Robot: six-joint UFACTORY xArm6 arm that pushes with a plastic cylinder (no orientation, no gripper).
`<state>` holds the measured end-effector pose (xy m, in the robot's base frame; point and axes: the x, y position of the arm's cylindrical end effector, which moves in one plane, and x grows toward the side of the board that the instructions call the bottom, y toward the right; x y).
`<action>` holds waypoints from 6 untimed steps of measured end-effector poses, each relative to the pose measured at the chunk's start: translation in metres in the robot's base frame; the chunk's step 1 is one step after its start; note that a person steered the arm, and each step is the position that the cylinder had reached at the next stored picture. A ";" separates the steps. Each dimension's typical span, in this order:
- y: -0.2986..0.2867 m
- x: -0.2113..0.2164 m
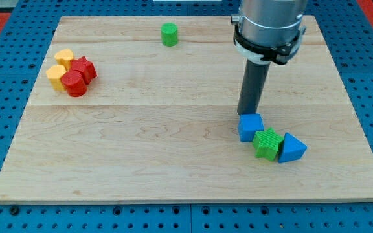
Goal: Push the green circle to the top of the green star
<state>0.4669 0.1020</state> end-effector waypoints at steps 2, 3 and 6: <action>-0.025 -0.049; -0.054 -0.101; -0.242 -0.202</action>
<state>0.2652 -0.1404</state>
